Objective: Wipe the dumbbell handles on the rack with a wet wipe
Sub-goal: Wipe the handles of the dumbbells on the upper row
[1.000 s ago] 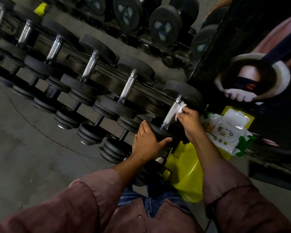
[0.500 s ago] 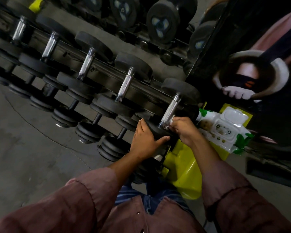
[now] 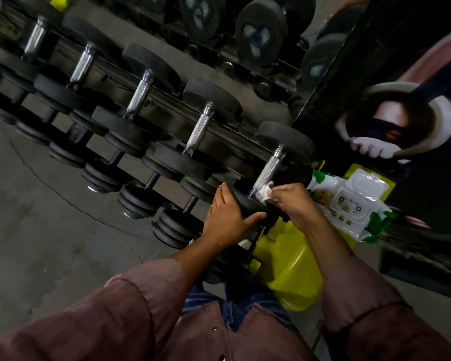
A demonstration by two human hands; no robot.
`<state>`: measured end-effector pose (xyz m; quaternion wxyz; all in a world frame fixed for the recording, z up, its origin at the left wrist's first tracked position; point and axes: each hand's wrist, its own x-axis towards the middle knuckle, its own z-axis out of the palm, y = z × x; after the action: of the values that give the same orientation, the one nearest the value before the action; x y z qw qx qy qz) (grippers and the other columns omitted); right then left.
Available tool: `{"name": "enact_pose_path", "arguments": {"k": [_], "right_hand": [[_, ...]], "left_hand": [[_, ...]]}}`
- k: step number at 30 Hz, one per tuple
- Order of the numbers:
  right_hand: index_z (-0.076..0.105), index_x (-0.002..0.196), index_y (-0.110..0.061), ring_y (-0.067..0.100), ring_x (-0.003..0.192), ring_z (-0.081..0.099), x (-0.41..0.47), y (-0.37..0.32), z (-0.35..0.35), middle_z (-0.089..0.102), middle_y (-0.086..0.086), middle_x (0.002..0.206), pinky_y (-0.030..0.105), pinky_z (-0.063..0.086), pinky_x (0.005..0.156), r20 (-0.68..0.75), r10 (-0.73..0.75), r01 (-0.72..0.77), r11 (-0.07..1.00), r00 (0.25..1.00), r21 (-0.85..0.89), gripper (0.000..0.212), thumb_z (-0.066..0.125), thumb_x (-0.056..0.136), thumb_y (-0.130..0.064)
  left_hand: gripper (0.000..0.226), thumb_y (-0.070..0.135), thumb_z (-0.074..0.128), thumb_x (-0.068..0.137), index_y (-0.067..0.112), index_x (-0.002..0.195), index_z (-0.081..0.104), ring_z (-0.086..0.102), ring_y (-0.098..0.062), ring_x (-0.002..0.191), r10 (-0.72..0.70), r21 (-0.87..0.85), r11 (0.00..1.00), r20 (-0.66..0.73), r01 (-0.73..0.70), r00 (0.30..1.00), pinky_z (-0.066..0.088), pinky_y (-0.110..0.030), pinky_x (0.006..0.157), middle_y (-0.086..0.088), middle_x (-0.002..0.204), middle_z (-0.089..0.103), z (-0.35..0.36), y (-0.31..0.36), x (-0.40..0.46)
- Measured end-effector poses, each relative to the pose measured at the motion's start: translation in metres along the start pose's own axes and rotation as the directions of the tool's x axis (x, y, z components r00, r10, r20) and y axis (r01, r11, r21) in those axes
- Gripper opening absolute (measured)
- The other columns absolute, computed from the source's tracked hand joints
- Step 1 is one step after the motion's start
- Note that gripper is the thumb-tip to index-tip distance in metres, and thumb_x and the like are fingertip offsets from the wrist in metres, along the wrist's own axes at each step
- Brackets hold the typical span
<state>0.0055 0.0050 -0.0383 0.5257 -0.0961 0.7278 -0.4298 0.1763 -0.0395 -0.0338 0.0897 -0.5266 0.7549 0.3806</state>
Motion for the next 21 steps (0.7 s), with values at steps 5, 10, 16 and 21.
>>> {"name": "enact_pose_path", "arguments": {"k": [5, 10, 16, 21], "right_hand": [[0.066, 0.069, 0.0, 0.013, 0.061, 0.057, 0.011, 0.01, 0.015, 0.061, 0.006, 0.065, 0.024, 0.044, 0.061, -0.168, -0.014, -0.004, 0.994, 0.986, -0.111, 0.014, 0.068, 0.081, -0.006], [0.058, 0.073, -0.013, 0.012, 0.073, 0.057, 0.017, 0.002, 0.022, 0.059, 0.003, 0.075, 0.023, 0.048, 0.07, -0.133, 0.112, -0.067, 0.95, 0.985, 0.306, 0.034, 0.047, 0.091, 0.013], [0.057, 0.088, -0.012, 0.01, 0.084, 0.058, 0.037, -0.015, 0.004, 0.056, 0.003, 0.088, 0.028, 0.051, 0.094, -0.151, 0.151, 0.022, 0.633, 0.977, 0.774, 0.033, 0.04, 0.095, 0.016], [0.058, 0.09, -0.013, 0.017, 0.102, 0.06, 0.034, -0.017, 0.005, 0.06, 0.009, 0.107, 0.035, 0.051, 0.097, -0.161, 0.152, 0.001, 0.726, 0.975, 0.688, 0.027, 0.044, 0.099, 0.009]], "left_hand": [[0.134, 0.085, 0.057, 0.074, 0.005, 0.16, -0.006, 0.001, -0.025, 0.157, -0.006, 0.002, 1.0, 0.007, 0.006, 1.0, 0.015, -0.044, 0.127, -0.013, 0.17, -0.002, -0.002, 0.001, -0.001], [0.134, 0.085, 0.056, 0.074, 0.005, 0.161, -0.006, 0.002, -0.025, 0.157, -0.009, 0.003, 1.0, 0.01, 0.009, 1.0, 0.015, -0.045, 0.127, -0.013, 0.17, -0.003, -0.002, 0.001, -0.001], [0.133, 0.085, 0.055, 0.074, 0.003, 0.16, -0.005, 0.0, -0.024, 0.157, 0.003, 0.003, 1.0, 0.001, -0.003, 1.0, 0.013, -0.043, 0.127, -0.014, 0.17, -0.001, -0.001, 0.001, -0.001], [0.133, 0.086, 0.055, 0.075, 0.004, 0.161, -0.005, 0.0, -0.024, 0.157, 0.005, 0.013, 1.0, 0.006, -0.005, 1.0, 0.013, -0.043, 0.127, -0.013, 0.17, -0.002, -0.002, 0.0, -0.001]]}}
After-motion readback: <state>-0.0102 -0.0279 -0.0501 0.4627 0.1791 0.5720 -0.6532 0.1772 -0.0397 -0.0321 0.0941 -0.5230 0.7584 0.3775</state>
